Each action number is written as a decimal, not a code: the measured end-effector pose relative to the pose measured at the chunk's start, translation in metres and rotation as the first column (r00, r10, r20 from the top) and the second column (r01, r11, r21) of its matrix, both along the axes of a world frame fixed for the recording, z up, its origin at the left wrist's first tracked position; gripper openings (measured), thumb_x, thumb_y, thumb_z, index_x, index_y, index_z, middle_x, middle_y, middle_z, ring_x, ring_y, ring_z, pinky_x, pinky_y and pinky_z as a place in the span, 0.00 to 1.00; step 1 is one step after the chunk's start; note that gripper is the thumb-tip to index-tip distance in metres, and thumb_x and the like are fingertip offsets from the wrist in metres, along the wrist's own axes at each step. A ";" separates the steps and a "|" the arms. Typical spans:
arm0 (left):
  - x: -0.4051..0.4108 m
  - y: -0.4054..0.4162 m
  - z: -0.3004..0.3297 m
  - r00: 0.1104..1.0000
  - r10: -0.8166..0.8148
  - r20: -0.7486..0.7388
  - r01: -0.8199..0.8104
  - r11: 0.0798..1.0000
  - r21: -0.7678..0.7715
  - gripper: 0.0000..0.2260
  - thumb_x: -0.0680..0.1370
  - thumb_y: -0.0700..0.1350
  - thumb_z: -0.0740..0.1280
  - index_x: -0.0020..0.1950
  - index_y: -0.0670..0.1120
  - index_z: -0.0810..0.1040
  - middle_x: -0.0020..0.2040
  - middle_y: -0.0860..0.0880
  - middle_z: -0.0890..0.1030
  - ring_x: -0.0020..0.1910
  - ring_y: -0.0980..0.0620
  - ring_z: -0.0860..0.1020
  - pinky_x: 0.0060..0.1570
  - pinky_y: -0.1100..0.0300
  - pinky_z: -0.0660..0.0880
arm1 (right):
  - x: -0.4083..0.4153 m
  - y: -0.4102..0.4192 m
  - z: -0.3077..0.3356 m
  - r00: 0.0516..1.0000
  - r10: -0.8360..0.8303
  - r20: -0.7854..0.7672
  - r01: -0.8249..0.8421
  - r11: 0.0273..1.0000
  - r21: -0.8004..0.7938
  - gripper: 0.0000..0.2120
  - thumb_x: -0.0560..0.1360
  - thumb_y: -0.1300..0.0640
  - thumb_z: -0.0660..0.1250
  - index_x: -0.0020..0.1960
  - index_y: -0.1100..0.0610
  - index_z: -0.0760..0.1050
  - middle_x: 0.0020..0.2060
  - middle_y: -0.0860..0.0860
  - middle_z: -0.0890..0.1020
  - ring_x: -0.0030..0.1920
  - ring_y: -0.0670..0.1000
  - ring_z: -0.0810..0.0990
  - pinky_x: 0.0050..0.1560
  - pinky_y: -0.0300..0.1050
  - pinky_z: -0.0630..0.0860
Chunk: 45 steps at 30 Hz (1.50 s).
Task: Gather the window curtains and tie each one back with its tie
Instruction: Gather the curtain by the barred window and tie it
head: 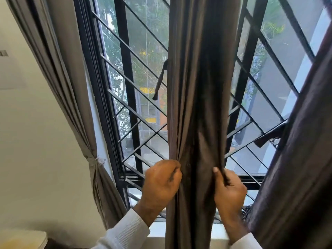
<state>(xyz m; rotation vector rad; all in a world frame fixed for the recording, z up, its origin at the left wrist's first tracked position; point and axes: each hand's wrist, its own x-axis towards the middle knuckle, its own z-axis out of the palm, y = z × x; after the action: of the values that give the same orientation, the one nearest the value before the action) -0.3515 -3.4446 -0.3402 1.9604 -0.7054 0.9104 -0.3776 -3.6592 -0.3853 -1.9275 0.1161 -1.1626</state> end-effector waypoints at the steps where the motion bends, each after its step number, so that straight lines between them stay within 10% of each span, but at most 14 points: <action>1: 0.000 0.001 0.000 1.000 -0.008 0.003 0.008 1.000 -0.001 0.05 0.79 0.36 0.75 0.52 0.46 0.85 0.43 0.52 0.85 0.41 0.56 0.82 0.42 0.55 0.83 | -0.002 0.001 -0.001 1.000 0.003 -0.012 -0.003 0.999 -0.042 0.17 0.83 0.45 0.64 0.47 0.56 0.82 0.38 0.49 0.79 0.39 0.54 0.78 0.41 0.47 0.71; 4: 0.000 0.002 0.001 0.999 -0.027 0.019 0.028 0.999 -0.026 0.05 0.79 0.37 0.74 0.52 0.46 0.84 0.44 0.53 0.85 0.42 0.55 0.83 0.42 0.53 0.83 | -0.012 0.009 -0.010 0.982 0.186 -0.016 -0.180 0.920 -0.348 0.05 0.80 0.57 0.70 0.51 0.58 0.83 0.41 0.50 0.81 0.42 0.52 0.78 0.48 0.40 0.73; 7: -0.003 -0.002 0.003 0.994 -0.032 -0.106 0.014 0.986 -0.164 0.10 0.80 0.40 0.76 0.57 0.51 0.80 0.44 0.57 0.85 0.42 0.55 0.85 0.43 0.54 0.85 | -0.012 0.006 -0.003 1.000 -0.006 -0.011 0.007 0.996 0.094 0.07 0.80 0.50 0.69 0.56 0.50 0.82 0.42 0.47 0.83 0.43 0.53 0.83 0.49 0.40 0.75; 11: -0.006 -0.005 0.009 0.980 -0.108 -0.169 0.071 0.975 -0.211 0.13 0.79 0.38 0.78 0.61 0.49 0.82 0.45 0.57 0.87 0.43 0.55 0.87 0.48 0.58 0.84 | -0.020 0.034 -0.018 0.985 0.168 0.047 -0.122 0.856 -0.503 0.06 0.81 0.59 0.71 0.56 0.56 0.84 0.47 0.52 0.85 0.45 0.55 0.82 0.50 0.49 0.79; 24: -0.004 -0.002 0.018 0.984 -0.096 -0.149 0.082 0.992 -0.097 0.06 0.79 0.45 0.77 0.55 0.49 0.86 0.42 0.56 0.87 0.40 0.56 0.86 0.45 0.59 0.85 | -0.007 0.052 -0.023 0.974 0.224 -0.024 -0.203 0.830 -0.519 0.20 0.87 0.49 0.57 0.61 0.59 0.84 0.49 0.52 0.83 0.44 0.54 0.80 0.44 0.50 0.80; 31: -0.002 -0.001 0.025 0.994 -0.002 -0.106 0.001 1.000 -0.005 0.09 0.78 0.55 0.77 0.52 0.50 0.86 0.38 0.57 0.85 0.37 0.57 0.83 0.41 0.59 0.83 | -0.002 0.041 -0.011 0.916 0.386 -0.111 -0.377 0.731 -0.569 0.12 0.82 0.57 0.68 0.64 0.55 0.84 0.55 0.49 0.82 0.50 0.53 0.81 0.49 0.51 0.80; 36: 0.005 0.010 0.024 0.969 -0.112 -0.221 0.080 0.986 -0.149 0.03 0.79 0.43 0.78 0.47 0.45 0.86 0.36 0.53 0.85 0.34 0.52 0.83 0.38 0.54 0.83 | 0.024 0.018 0.021 0.948 0.310 -0.072 -0.313 0.949 -0.034 0.15 0.86 0.51 0.65 0.72 0.47 0.77 0.66 0.46 0.79 0.67 0.48 0.78 0.64 0.49 0.78; 39: 0.008 0.015 0.024 0.953 -0.135 -0.271 0.095 0.983 -0.156 0.05 0.79 0.47 0.77 0.48 0.47 0.87 0.38 0.52 0.85 0.37 0.49 0.84 0.40 0.50 0.84 | 0.052 0.009 0.038 0.894 0.395 -0.212 -0.349 0.910 0.224 0.24 0.85 0.51 0.67 0.79 0.44 0.68 0.72 0.46 0.77 0.71 0.46 0.76 0.67 0.52 0.78; 42: 0.011 0.019 0.025 0.952 -0.124 -0.279 0.085 0.985 -0.150 0.07 0.78 0.52 0.76 0.49 0.49 0.87 0.41 0.53 0.86 0.40 0.48 0.85 0.41 0.48 0.84 | 0.061 0.004 0.049 0.860 0.451 -0.238 -0.370 0.873 0.318 0.12 0.83 0.53 0.70 0.66 0.47 0.79 0.56 0.46 0.86 0.58 0.46 0.84 0.59 0.53 0.84; 45: 0.012 0.021 0.024 0.954 -0.113 -0.277 0.067 0.983 -0.170 0.07 0.78 0.52 0.76 0.49 0.49 0.87 0.40 0.54 0.86 0.39 0.49 0.85 0.39 0.47 0.84 | 0.036 0.018 0.044 0.971 0.184 -0.156 -0.172 0.981 0.086 0.07 0.83 0.53 0.71 0.46 0.51 0.78 0.39 0.46 0.83 0.41 0.49 0.84 0.42 0.42 0.81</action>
<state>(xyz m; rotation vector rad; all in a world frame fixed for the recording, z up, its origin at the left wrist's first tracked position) -0.3396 -3.4240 -0.3159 1.8518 -0.5328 0.5918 -0.3419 -3.6416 -0.3412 -1.9244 0.0700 -0.8710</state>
